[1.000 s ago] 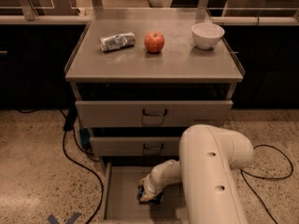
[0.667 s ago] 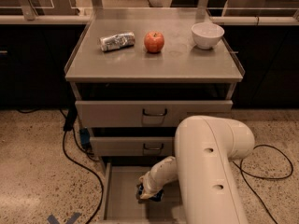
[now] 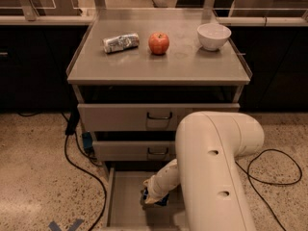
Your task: Pick pepsi can from bottom drawer and place on counter
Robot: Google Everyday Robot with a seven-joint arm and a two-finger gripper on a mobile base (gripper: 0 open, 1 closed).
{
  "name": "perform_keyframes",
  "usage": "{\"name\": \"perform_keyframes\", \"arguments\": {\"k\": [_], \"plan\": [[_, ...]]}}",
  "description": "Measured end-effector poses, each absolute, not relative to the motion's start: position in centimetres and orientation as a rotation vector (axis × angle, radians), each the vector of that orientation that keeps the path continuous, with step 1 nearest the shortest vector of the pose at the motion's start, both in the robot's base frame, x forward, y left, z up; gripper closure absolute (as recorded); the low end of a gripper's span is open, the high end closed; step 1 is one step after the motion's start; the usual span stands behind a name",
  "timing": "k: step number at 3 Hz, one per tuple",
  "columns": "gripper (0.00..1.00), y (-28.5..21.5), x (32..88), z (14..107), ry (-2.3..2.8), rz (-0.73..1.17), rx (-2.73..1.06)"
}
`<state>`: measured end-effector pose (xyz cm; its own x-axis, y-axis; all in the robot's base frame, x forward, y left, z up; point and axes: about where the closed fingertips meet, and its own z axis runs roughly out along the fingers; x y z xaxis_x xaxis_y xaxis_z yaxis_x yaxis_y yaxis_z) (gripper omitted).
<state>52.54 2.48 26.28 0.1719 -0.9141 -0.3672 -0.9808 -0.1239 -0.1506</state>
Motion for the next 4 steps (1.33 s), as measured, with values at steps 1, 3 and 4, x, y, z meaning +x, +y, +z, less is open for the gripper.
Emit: {"name": "perform_keyframes", "arguments": {"k": [1, 3, 4], "plan": [[1.00, 2.4, 52.6, 28.1, 1.774, 0.250, -2.095], [1.00, 4.5, 53.0, 39.6, 1.597, 0.183, -2.110], [1.00, 4.5, 53.0, 39.7, 1.597, 0.182, -2.110]]}}
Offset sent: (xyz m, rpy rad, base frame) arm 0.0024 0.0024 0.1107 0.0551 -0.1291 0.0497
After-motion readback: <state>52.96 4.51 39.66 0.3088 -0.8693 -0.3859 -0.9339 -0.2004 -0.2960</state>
